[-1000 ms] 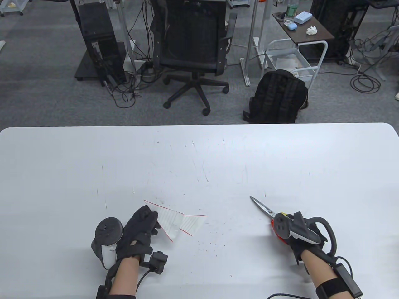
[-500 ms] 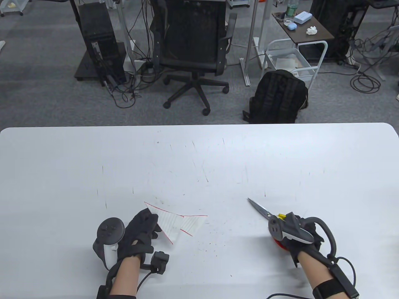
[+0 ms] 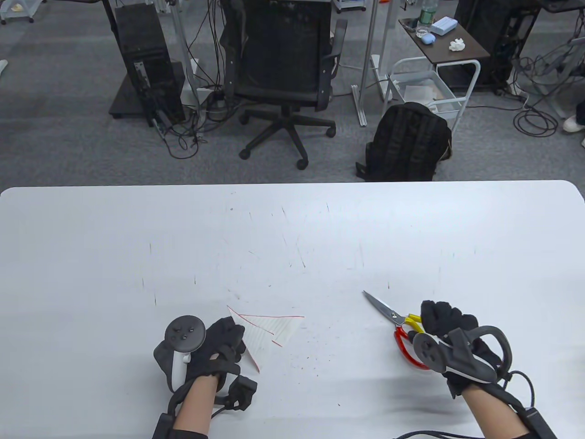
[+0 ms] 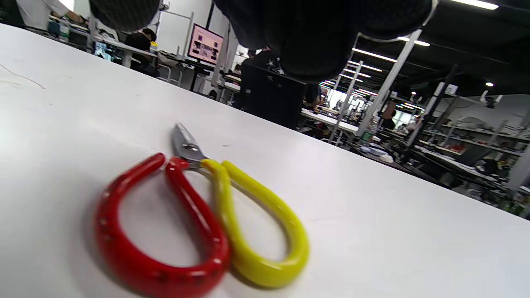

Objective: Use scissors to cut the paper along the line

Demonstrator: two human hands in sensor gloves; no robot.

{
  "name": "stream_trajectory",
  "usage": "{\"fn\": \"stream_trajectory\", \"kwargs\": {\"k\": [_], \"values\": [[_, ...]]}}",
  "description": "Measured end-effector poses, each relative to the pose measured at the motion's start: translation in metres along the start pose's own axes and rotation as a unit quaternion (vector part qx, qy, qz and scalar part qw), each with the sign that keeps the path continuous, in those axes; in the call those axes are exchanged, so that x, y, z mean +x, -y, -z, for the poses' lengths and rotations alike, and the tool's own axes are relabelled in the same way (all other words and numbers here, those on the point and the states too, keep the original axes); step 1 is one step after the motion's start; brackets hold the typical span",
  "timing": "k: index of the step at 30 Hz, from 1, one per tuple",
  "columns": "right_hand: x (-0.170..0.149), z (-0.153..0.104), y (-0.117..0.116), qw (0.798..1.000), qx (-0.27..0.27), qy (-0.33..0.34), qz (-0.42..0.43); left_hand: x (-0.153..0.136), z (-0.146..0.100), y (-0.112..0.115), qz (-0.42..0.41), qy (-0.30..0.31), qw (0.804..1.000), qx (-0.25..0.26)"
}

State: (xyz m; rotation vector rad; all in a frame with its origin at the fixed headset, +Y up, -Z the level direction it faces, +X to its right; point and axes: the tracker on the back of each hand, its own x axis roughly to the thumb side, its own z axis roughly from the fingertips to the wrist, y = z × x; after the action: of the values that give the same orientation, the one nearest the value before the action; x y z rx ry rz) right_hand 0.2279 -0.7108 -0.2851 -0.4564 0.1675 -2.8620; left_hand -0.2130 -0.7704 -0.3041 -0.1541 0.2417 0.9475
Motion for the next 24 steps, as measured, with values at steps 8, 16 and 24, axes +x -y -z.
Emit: {"fn": "stream_trajectory", "kwargs": {"k": [8, 16, 24], "values": [[0.017, -0.004, -0.006, 0.998, -0.053, 0.030, -0.018, 0.005, -0.009, -0.023, 0.138, 0.008, 0.988, 0.066], [-0.001, -0.006, 0.005, 0.996, -0.089, -0.018, -0.002, 0.016, -0.026, -0.055, 0.199, 0.106, 0.966, 0.124], [-0.040, -0.012, 0.012, 0.988, -0.115, -0.096, 0.041, 0.039, -0.052, -0.065, 0.276, 0.228, 0.915, 0.183]]}}
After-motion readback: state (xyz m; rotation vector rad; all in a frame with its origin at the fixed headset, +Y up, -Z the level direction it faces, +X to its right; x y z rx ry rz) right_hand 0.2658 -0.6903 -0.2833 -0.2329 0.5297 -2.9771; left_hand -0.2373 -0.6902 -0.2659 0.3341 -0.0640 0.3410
